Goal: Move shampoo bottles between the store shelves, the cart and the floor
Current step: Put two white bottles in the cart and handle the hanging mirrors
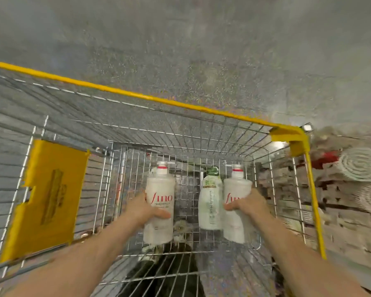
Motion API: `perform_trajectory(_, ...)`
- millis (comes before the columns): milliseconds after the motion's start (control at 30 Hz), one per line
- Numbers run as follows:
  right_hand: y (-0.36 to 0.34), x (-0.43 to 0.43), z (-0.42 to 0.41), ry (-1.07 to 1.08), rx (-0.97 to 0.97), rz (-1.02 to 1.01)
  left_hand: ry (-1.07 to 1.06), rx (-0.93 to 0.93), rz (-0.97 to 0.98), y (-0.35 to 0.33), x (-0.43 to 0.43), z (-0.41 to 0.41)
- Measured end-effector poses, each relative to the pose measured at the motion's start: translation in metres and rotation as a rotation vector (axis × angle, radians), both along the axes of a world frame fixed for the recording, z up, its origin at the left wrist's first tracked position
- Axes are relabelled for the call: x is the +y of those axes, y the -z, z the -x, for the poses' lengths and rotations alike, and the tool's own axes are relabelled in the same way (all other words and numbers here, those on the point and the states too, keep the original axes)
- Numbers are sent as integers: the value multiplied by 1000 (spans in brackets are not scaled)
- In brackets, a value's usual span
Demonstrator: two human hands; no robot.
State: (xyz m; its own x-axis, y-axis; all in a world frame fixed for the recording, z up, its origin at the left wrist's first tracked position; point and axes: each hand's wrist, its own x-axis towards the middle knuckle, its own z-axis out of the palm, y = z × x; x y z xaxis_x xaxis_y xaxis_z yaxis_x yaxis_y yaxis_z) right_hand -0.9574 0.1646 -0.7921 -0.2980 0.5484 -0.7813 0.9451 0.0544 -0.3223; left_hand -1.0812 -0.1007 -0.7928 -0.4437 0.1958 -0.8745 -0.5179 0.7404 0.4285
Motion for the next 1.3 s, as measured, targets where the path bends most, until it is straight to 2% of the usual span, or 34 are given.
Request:
perform_trajectory(133,32,18,-4,-50,-104,-36,75,-45,77,44,23,-14)
perform_trajectory(367,87,23,-11,-1,-124,26,223,-31,195,101,61,-30)
perform_trajectory(633,104,19,-24,-28,-144,-4,206,-39,238,122,69,-35)
perform_trajectory(733,99,15,-22,-19,-155,-4,219,-40,248,115,69,-35)
perform_trajectory(767,94,14,-22,-17,-149,-4,164,-30,242,113,70,-34)
perform_trajectory(933,52,10,-20,-77,-114,-65,440,116,260,59,81,-26)
perform_trajectory(1033,13,6,-21,-46,-81,-57,523,197,209,25,79,-16)
perform_trajectory(1300,-76,-31,-49,4,38,-172,527,342,40,-68,54,-16)
